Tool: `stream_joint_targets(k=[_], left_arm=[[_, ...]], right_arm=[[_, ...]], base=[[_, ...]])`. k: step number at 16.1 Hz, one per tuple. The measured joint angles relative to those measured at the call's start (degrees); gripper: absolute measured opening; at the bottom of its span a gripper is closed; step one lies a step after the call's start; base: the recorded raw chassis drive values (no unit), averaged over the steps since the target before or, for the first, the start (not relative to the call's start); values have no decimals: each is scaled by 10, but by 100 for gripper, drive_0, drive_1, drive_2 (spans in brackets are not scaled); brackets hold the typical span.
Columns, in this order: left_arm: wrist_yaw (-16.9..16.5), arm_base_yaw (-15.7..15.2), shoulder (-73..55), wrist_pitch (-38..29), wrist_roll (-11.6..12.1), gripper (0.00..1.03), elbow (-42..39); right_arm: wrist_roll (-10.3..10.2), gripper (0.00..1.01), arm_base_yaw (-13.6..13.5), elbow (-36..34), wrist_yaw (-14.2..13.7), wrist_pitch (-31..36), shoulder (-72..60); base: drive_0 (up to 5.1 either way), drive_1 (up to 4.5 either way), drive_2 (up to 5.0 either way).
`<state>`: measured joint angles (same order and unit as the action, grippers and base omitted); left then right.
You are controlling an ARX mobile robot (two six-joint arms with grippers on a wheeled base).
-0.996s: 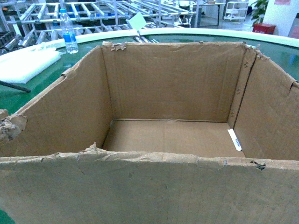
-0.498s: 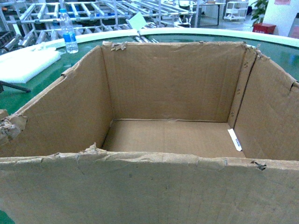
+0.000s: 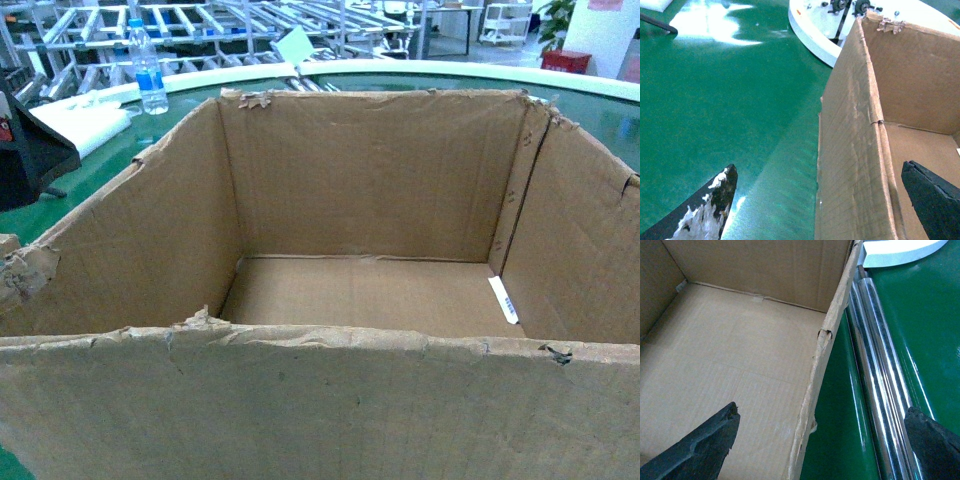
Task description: Sort boxes to right shelf from conveyor
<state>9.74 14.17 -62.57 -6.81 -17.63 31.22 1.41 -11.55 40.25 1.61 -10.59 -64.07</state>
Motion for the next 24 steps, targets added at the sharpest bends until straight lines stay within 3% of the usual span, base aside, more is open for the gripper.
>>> stream_joint_targets(k=[7, 12, 21, 24], left_arm=[[2, 24, -42, -2, -6, 98, 14], [19, 33, -54, 21, -30, 98, 20], [-6, 48, -114, 45, -61, 98, 39], [-7, 53, -116, 36, -42, 98, 37]], right_arm=[[1, 98, 15, 1, 3, -8, -36], [-3, 98, 15, 0, 3, -2, -45], [-3, 98, 19, 0, 7, 6, -53], [-3, 98, 22, -3, 6, 8, -60]], base=[[0, 0, 0], [0, 0, 0], [0, 0, 0], [0, 0, 0]])
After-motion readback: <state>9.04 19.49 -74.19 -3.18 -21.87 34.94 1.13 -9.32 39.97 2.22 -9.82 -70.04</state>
